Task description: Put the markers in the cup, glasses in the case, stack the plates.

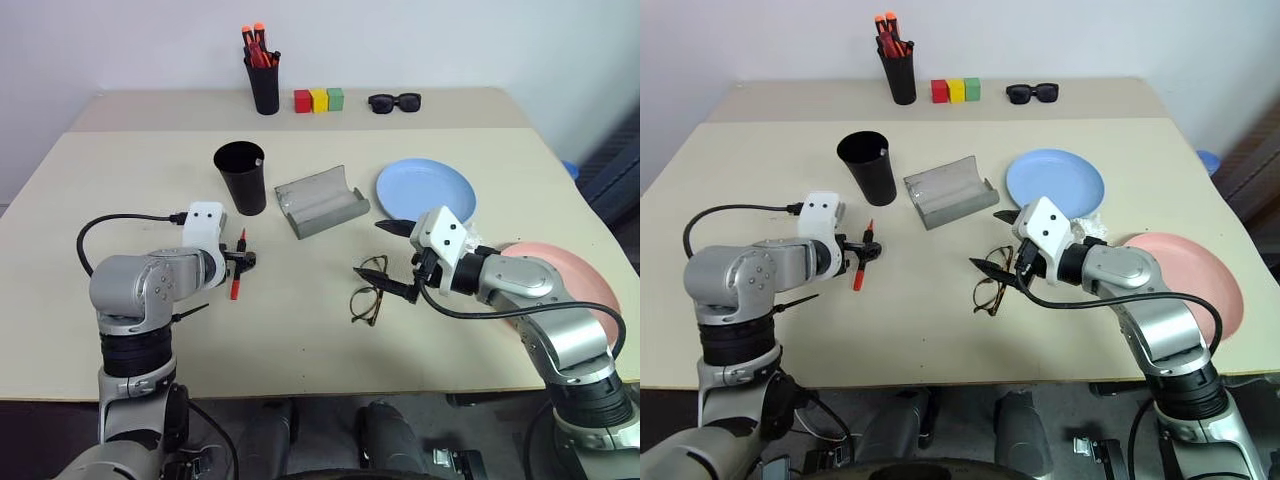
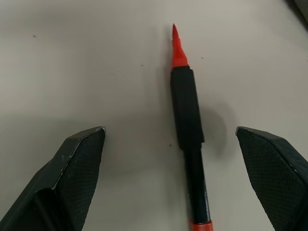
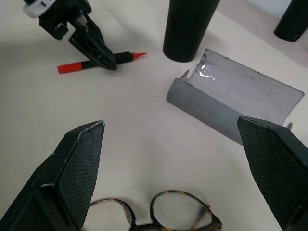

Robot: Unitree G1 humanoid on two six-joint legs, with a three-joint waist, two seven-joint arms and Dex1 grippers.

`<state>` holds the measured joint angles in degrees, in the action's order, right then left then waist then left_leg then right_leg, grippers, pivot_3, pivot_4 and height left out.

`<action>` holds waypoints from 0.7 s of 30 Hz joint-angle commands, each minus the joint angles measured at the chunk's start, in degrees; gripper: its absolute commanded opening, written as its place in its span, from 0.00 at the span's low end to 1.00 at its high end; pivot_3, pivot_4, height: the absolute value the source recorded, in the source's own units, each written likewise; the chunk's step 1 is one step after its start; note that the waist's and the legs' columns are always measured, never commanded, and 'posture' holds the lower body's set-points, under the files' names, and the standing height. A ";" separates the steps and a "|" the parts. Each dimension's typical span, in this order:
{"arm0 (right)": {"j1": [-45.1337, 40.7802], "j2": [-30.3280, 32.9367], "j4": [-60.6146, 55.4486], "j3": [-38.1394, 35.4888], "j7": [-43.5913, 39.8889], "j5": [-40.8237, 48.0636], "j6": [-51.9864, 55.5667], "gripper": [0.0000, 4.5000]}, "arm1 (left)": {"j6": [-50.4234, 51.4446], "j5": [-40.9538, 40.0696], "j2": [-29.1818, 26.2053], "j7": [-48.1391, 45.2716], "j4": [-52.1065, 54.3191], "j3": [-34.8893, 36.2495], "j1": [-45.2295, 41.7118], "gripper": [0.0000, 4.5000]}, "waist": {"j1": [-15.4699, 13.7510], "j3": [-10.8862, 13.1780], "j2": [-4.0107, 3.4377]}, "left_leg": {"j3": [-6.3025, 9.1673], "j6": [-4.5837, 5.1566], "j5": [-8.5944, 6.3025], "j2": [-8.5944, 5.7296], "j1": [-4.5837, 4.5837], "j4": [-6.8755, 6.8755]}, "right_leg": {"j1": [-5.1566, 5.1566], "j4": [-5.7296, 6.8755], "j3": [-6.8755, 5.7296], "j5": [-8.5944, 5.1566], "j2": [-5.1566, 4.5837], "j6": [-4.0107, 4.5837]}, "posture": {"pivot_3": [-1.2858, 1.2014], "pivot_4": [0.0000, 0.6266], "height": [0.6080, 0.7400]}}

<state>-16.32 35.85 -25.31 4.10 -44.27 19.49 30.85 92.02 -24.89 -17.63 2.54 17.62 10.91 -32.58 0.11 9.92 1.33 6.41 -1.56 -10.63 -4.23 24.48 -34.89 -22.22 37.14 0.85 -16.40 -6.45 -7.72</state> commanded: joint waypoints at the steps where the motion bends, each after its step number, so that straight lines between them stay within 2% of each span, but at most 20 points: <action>1: 0.50 -0.61 -1.29 0.07 0.33 0.40 -0.88 1.00 | 0.48 -2.56 0.19 2.71 -1.07 -1.50 -1.28 0.99 | -0.41 0.00 -0.01 | -0.01 0.00 0.00 0.00 0.00 0.00 | 0.00 0.01 0.00 0.00 0.00 0.00 | 0.52 0.24 1.00; 3: 0.83 -0.94 -1.66 0.21 0.65 0.22 -0.84 1.00 | 0.48 -3.89 -0.08 3.85 -1.56 -2.44 -1.33 0.99 | -0.63 0.00 -0.02 | -0.01 0.00 0.00 0.01 -0.01 0.01 | -0.02 0.01 0.00 0.00 0.00 0.01 | 0.52 0.24 1.00; 6: 1.53 -1.61 -2.59 0.73 1.51 0.00 -0.62 1.00 | 0.48 -4.87 0.25 5.77 -2.34 -2.82 -1.57 0.81 | -0.82 0.00 -0.02 | -0.02 0.00 0.00 0.01 -0.01 0.01 | -0.02 0.00 0.01 0.00 0.00 0.01 | 0.52 0.24 1.00; 12: 1.94 -1.87 -3.64 1.32 2.55 0.14 0.09 1.00 | 0.48 -6.13 0.22 7.60 -3.97 -2.33 -3.29 0.18 | -0.89 0.00 -0.02 | -0.02 -0.07 -0.04 -0.02 0.00 0.00 | -0.01 -0.01 0.00 -0.01 -0.02 0.01 | 0.52 0.24 1.00; 13: 1.77 -1.86 -3.69 1.36 2.65 0.21 0.27 1.00 | 0.48 -6.24 0.32 8.02 -3.93 -2.00 -3.37 0.04 | -0.89 0.00 -0.02 | -0.01 -0.08 -0.05 -0.02 0.00 0.00 | -0.01 -0.01 0.00 -0.01 -0.02 0.01 | 0.52 0.24 1.00; 14: 1.54 -1.86 -3.67 1.37 2.74 0.27 0.43 1.00 | 0.48 -6.35 0.48 8.42 -3.80 -1.55 -3.43 0.01 | -0.88 0.00 -0.02 | -0.01 -0.08 -0.05 -0.02 -0.01 0.00 | -0.01 -0.01 0.00 -0.01 -0.02 0.01 | 0.52 0.24 1.00; 18: 0.51 -2.07 -3.26 1.20 3.01 0.39 0.96 1.00 | 0.47 -4.49 4.89 8.71 0.41 5.73 -5.17 0.01 | -0.85 0.01 0.01 | -0.02 -0.08 -0.05 -0.02 0.00 0.00 | -0.01 -0.02 0.00 -0.01 -0.02 0.01 | 0.52 0.24 1.00; 20: 0.12 -2.19 -3.13 1.10 3.09 0.59 1.15 1.00 | -5.63 -5.64 3.20 3.97 4.49 5.19 -4.35 0.01 | -0.81 0.08 0.09 | -0.02 -0.08 -0.05 -0.01 0.04 0.00 | -0.04 -0.02 -0.01 -0.01 -0.02 0.01 | 0.52 0.24 1.00; 21: -0.18 -2.46 -3.06 0.96 3.17 0.95 1.33 1.00 | -6.87 -7.31 0.66 0.23 6.89 4.08 -3.29 0.01 | -0.72 0.08 0.09 | -0.03 -0.08 -0.04 0.01 0.06 0.02 | -0.08 -0.03 -0.01 0.00 -0.01 0.01 | 0.52 0.24 1.00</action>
<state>-15.47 33.95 -26.76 5.90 -41.35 19.45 32.23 88.82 -30.17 -13.85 7.59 18.71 14.74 -35.77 -0.61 10.01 1.42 6.36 -1.65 -10.67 -4.21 24.55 -34.86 -22.31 37.12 0.84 -16.40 -6.46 -7.71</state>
